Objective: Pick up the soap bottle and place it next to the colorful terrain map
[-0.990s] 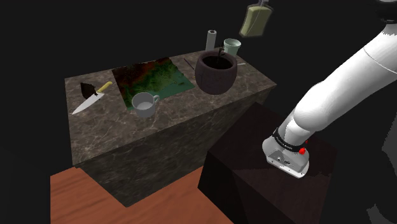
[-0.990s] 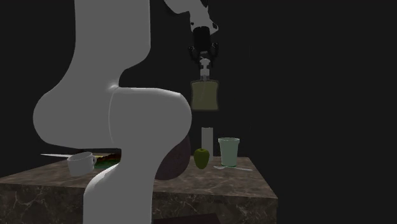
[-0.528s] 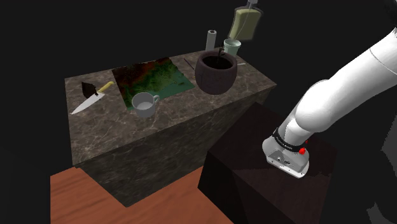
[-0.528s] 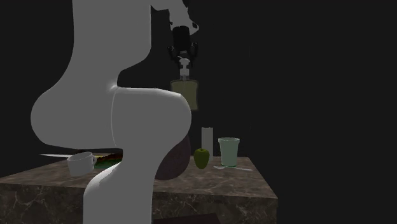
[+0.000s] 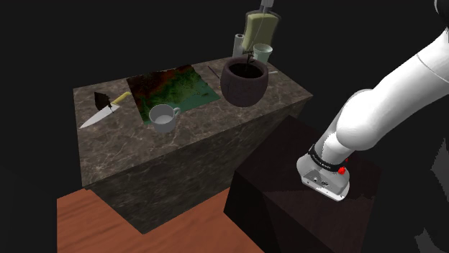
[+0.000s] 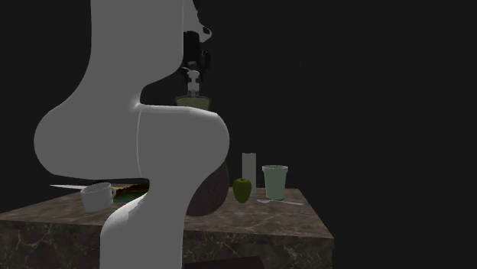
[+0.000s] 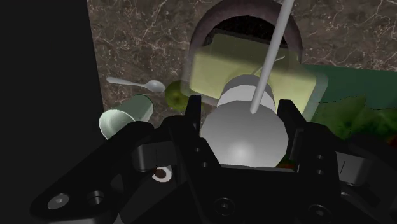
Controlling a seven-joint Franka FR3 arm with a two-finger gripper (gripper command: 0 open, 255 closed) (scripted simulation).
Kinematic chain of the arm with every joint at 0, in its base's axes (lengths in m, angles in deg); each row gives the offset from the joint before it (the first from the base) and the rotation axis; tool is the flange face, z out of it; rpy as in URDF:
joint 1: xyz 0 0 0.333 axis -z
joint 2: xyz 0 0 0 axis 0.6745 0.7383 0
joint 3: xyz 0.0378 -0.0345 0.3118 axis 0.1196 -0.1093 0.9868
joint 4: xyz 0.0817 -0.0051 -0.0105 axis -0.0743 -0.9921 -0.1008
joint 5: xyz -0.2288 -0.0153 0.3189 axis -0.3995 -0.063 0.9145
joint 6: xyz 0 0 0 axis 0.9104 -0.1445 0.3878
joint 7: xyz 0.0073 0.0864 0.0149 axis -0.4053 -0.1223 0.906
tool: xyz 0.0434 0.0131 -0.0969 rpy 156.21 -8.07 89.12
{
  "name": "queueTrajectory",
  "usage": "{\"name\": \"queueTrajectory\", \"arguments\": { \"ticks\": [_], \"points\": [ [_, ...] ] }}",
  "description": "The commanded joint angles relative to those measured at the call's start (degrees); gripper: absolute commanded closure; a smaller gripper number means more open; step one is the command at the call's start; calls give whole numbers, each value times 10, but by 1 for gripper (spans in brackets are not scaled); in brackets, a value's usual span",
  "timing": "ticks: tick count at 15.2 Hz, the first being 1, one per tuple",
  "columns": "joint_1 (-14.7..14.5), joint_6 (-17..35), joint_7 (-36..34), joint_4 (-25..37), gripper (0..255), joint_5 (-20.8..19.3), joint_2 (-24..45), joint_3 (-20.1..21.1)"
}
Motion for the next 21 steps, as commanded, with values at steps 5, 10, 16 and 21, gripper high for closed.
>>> {"name": "queueTrajectory", "arguments": {
  "ticks": [5,10,16,21],
  "points": [
    [-31,-15,-86,35,255,14,32,53],
    [-59,-30,-155,86,255,21,76,95],
    [-67,10,-180,39,255,25,70,106],
    [-67,52,-183,-22,255,27,53,105]
  ]
}}
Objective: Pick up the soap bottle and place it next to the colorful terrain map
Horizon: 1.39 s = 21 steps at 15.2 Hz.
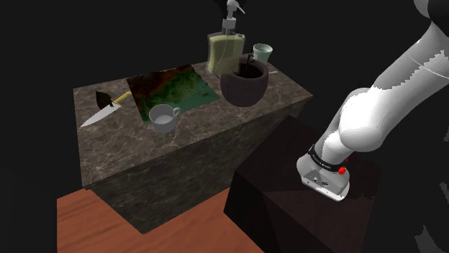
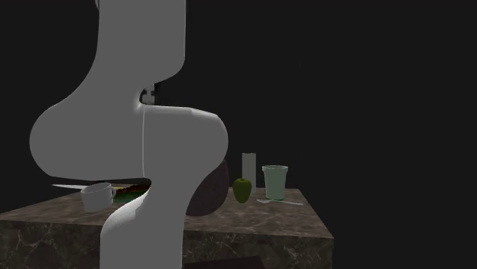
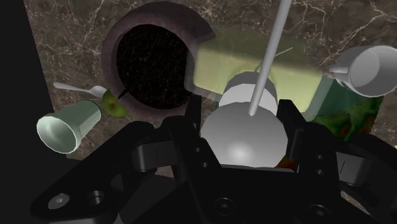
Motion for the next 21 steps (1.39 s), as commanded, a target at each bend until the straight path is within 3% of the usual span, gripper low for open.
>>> {"name": "queueTrajectory", "arguments": {
  "ticks": [1,21],
  "points": [
    [0,17,-2,-24,255,1,-7,0],
    [0,175,-16,-212,255,3,-37,-3]
  ]
}}
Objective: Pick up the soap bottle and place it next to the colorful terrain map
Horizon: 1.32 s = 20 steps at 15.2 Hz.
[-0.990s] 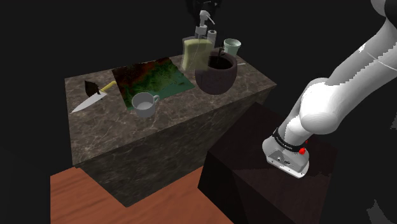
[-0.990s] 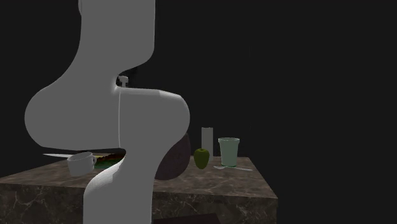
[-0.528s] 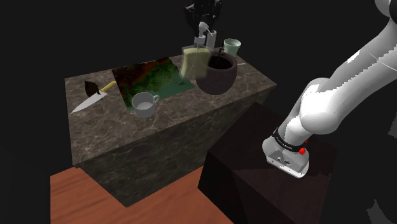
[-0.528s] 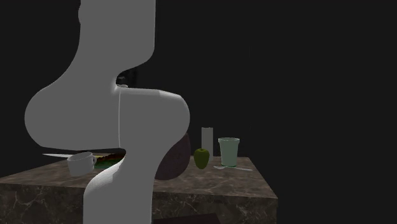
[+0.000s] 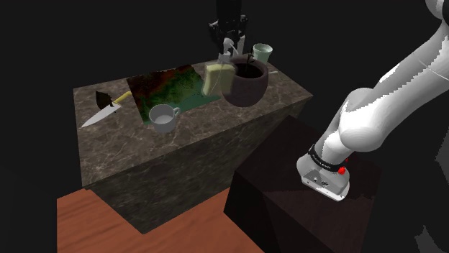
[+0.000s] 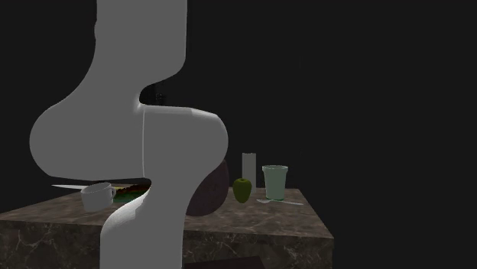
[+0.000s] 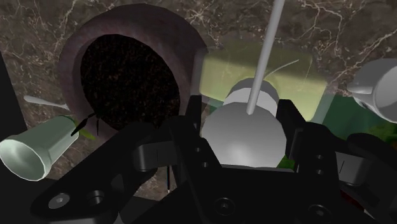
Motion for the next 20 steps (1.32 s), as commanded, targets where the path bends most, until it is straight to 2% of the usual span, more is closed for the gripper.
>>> {"name": "queueTrajectory", "arguments": {
  "ticks": [1,20],
  "points": [
    [0,16,-2,-17,255,0,-1,0],
    [1,162,-19,-143,255,-7,20,0]
  ]
}}
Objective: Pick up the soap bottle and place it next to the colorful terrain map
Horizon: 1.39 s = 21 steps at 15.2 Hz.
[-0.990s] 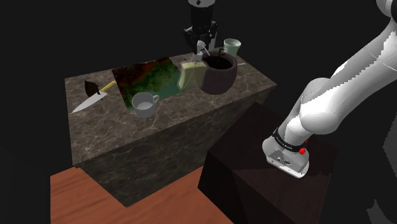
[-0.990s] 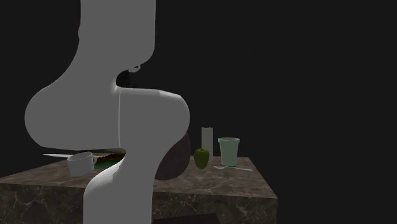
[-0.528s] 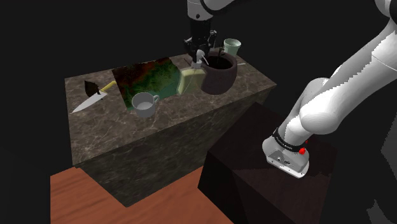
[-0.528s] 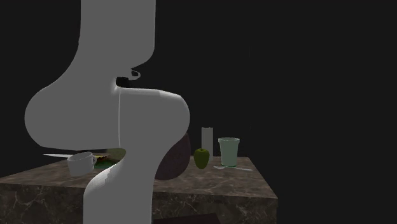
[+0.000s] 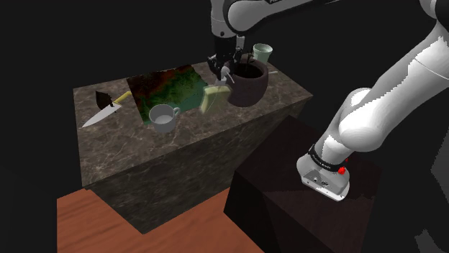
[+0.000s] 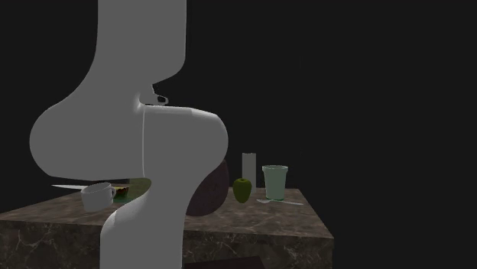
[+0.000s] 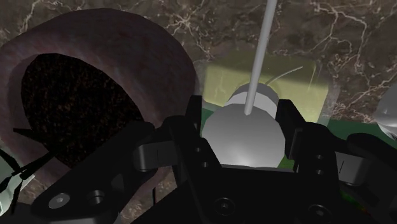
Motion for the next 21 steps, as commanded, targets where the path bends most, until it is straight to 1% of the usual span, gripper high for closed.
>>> {"name": "queueTrajectory", "arguments": {
  "ticks": [1,5,13,14,19,21],
  "points": [
    [1,16,-1,-11,255,-1,4,-1],
    [1,49,-5,-33,255,-4,16,-1],
    [1,49,-5,-33,255,-4,16,-1],
    [1,49,-5,-33,0,-4,16,-1],
    [1,49,-5,-33,0,-4,16,-1],
    [-1,10,-3,-6,0,-1,4,1]
  ]
}}
